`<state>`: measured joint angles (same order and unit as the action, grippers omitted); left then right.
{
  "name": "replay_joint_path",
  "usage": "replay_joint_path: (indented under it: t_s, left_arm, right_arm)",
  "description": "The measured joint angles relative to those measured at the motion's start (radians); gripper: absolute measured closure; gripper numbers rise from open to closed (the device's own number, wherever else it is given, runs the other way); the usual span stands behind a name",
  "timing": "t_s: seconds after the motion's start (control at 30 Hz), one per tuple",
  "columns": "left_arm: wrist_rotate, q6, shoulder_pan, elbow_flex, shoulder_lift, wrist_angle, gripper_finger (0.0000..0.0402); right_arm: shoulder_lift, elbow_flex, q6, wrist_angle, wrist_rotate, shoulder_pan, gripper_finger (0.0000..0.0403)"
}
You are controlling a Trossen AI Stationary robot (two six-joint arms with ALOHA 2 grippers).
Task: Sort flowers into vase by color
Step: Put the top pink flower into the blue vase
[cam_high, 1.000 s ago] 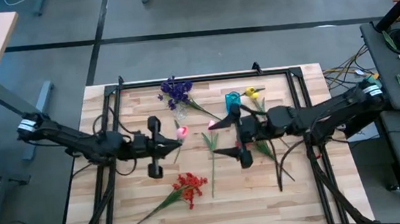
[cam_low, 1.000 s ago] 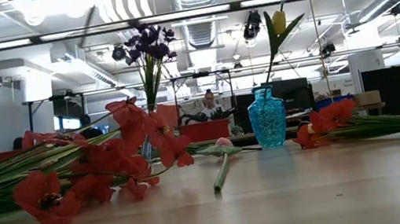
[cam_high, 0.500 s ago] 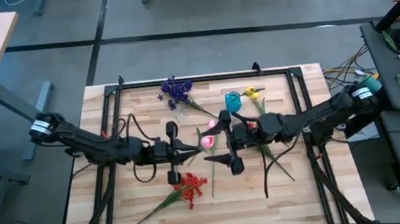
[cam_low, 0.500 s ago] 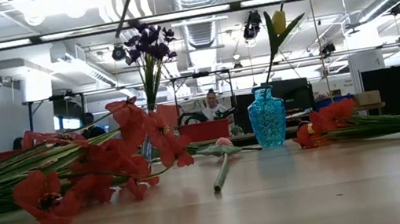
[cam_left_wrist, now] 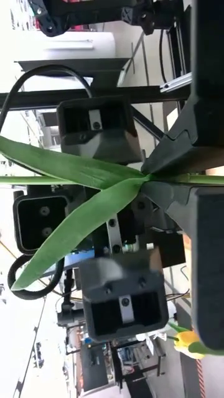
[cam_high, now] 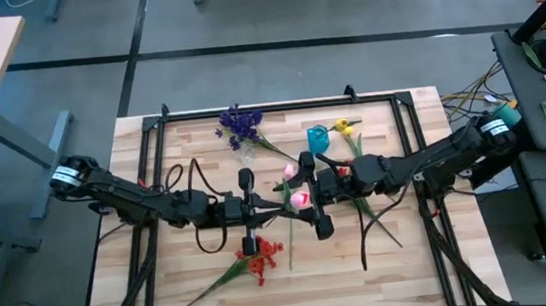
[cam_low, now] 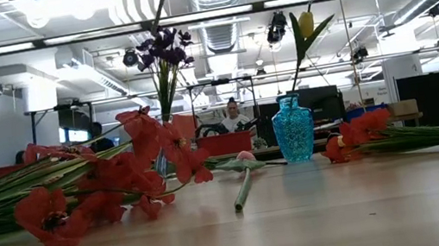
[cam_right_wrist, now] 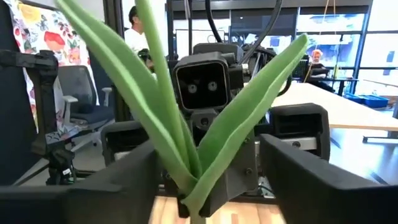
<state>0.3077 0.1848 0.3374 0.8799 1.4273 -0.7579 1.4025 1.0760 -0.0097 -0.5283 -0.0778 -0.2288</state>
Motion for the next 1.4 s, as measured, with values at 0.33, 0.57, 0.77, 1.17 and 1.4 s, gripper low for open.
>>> replay_joint_path:
  t_s: [0.33,0.57,0.77,1.17,1.4]
  left_arm:
    - [0.000,-0.057,0.002,-0.003,-0.020,0.031,0.0318]
    - [-0.003,-0.138,0.018,0.011,-0.106,0.288,0.0188]
    - [-0.002,-0.354,0.025,0.088,-0.209,0.759,0.0139]
    - [0.043,-0.601,0.031,0.209,-0.212,1.303,0.0160]
    - [0.043,-0.690,0.049,0.206,-0.212,1.424,0.0162]
  right_arm:
    - [-0.020,0.000,0.000,0.037,0.004,0.000,0.0383]
    - [-0.114,-0.001,0.069,0.202,-0.040,0.002,0.0384]
    - [-0.234,-0.001,0.030,0.501,-0.472,0.009,0.0385]
    - [-0.305,-0.001,-0.164,0.518,-0.776,0.184,0.0385]
    - [-0.265,-0.001,-0.101,0.585,-0.675,0.311,0.0385]
